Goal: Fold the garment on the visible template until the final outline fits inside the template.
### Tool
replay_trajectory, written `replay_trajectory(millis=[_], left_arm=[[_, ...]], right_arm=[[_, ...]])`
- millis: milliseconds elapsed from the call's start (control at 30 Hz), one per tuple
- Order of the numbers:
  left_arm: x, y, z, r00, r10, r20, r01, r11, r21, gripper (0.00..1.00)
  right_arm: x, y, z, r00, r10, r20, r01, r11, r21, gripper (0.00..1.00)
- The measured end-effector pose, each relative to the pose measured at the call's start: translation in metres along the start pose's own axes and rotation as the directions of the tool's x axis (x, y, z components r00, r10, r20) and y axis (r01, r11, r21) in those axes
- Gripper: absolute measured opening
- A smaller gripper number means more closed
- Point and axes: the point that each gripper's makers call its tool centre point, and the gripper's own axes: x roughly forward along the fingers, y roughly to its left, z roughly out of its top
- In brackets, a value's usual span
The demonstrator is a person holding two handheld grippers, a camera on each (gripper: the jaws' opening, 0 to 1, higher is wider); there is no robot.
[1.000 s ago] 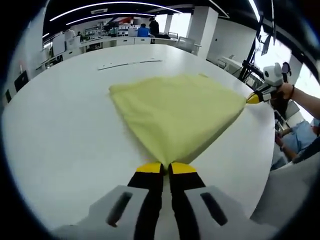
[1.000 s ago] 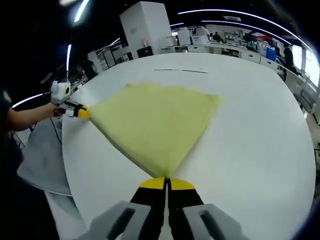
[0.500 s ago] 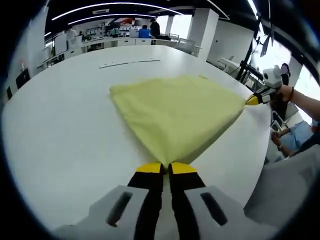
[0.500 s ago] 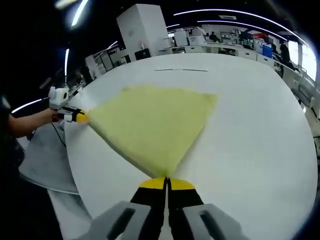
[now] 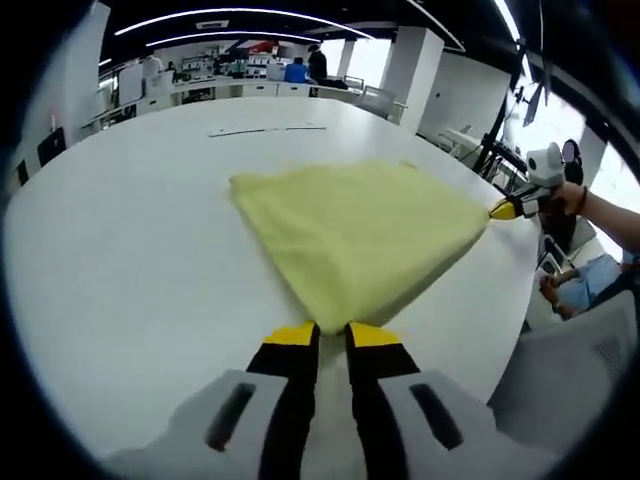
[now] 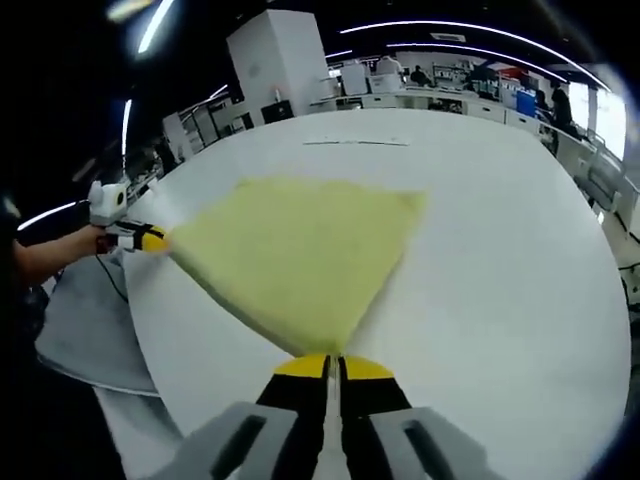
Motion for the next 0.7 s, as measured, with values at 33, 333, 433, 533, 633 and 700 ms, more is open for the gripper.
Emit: replay_trajectory(millis=[33,333,433,533,633,700], left_arm=[[-0.002,0.000,0.002,1.000,-0.001,0.011,0.001,1.000,-0.003,0.15],[-0.025,-0.012,0.035,0.992,0.025,0.121,-0.026,1.000,0.007,0.54],[-0.032,-0.017,0.042,0.991,0.018,0.134,-0.020,1.000,0.013,0.60],[-0.036,-0.022,0.046,0.990,0.015,0.141,-0.016,1.000,0.011,0.66],[-0.041,-0.027,0.049,0.989,0.009,0.149,-0.009,1.000,-0.002,0.72],[-0.044,-0.029,0.051,0.987,0.010,0.157,-0.008,1.000,-0.011,0.75]], right_arm=[[-0.001,0.000,0.002,1.000,0.001,0.004,-0.001,1.000,0.006,0.07],[-0.016,0.031,0.043,0.994,0.040,0.104,-0.031,0.996,-0.088,0.66],[-0.021,0.040,0.052,0.992,0.053,0.115,-0.040,0.993,-0.112,0.77],[-0.027,0.049,0.060,0.989,0.065,0.136,-0.045,0.989,-0.140,0.82],[-0.033,0.053,0.066,0.986,0.062,0.153,-0.041,0.990,-0.138,0.88],[-0.036,0.055,0.069,0.984,0.062,0.165,-0.039,0.990,-0.136,0.93]])
